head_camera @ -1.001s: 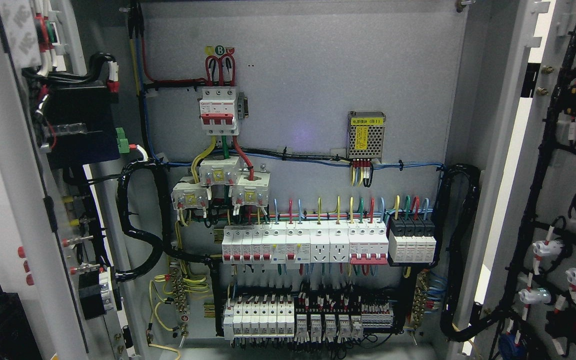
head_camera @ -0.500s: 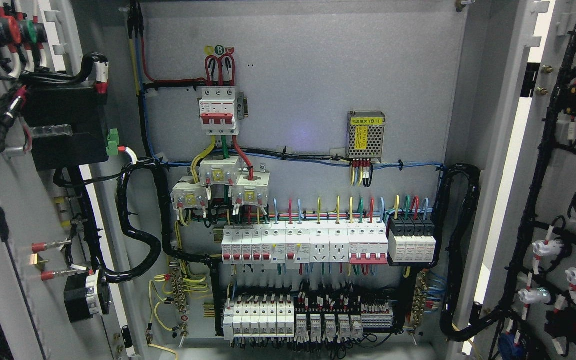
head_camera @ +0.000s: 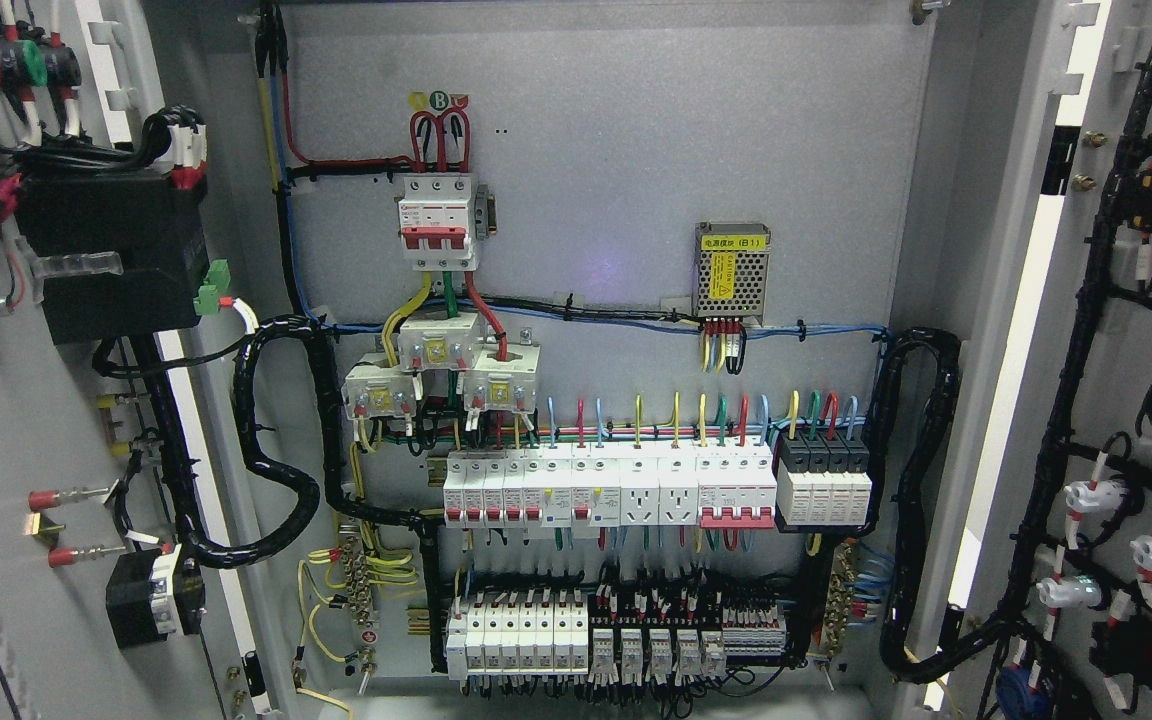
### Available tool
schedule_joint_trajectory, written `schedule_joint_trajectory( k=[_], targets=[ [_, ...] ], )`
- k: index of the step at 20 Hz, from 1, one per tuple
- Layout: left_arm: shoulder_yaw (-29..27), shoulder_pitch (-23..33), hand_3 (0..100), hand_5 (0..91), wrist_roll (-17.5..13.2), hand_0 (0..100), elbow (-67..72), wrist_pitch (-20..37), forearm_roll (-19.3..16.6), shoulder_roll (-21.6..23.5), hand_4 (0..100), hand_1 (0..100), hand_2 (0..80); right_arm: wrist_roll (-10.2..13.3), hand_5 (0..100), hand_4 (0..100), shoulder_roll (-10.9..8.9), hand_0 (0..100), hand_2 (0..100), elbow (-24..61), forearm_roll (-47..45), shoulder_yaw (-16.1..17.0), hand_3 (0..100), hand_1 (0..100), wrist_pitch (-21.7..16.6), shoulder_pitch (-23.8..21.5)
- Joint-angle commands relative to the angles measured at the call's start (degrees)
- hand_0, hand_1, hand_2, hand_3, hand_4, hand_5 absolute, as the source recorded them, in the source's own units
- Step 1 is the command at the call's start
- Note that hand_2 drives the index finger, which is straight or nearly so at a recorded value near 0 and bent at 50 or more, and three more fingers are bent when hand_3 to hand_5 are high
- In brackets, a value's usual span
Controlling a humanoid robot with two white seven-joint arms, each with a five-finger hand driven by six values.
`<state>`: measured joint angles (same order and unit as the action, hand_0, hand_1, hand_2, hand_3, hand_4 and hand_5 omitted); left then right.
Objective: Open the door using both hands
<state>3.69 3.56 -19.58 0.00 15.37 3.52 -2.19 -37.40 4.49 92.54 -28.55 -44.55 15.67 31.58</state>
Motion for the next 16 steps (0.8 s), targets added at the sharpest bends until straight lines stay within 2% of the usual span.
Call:
schedule_joint_trajectory(
  k=[1, 5, 7, 8, 11, 13, 16],
  targets=[
    [0.00, 0.05, 0, 0.0, -0.02, 0, -0.17, 0.01, 0.00, -0.01, 3, 0, 0.0, -0.05, 0, 0, 0.26, 11, 0, -0.44, 1.04, 0.16, 0, 0, -0.46, -0.29],
    [0.00, -0.04, 0, 0.0, -0.02, 0, -0.17, 0.01, 0.00, -0.01, 3, 0, 0.0, -0.05, 0, 0, -0.44, 11, 0, -0.44, 1.04, 4.29, 0, 0, -0.91, -1.70],
    [0.00, -0.04, 0, 0.0, -0.02, 0, -0.17, 0.01, -0.17, -0.01, 3, 0, 0.0, 0.39, 0, 0, -1.93, 11, 0, -0.44, 1.04, 5.69, 0, 0, -1.00, -2.05],
    [0.00, -0.04, 0, 0.0, -0.11, 0, 0.00, 0.01, -0.18, -0.01, 3, 0, 0.0, 1.61, 0, 0, -2.64, 11, 0, -0.44, 1.04, 6.22, 0, 0, -1.08, -2.75],
    [0.00, 0.05, 0, 0.0, -0.11, 0, -0.17, 0.01, -0.26, -0.01, 3, 0, 0.0, 7.49, 0, 0, -3.43, 11, 0, -0.44, 0.95, 9.12, 0, 0, -1.17, -4.94],
    [0.00, 0.05, 0, 0.0, -0.11, 0, -0.09, 0.01, -0.09, -0.01, 3, 0, 0.0, 10.31, 0, 0, -4.39, 11, 0, -0.35, 0.95, 10.00, 0, 0, -2.13, -6.18],
    [0.00, 0.05, 0, 0.0, -0.11, 0, -0.17, 0.01, 0.00, -0.01, 3, 0, 0.0, 13.04, 0, 0, -6.41, 11, 0, -0.35, 0.95, 10.36, 0, 0, -9.05, -7.85]
  ],
)
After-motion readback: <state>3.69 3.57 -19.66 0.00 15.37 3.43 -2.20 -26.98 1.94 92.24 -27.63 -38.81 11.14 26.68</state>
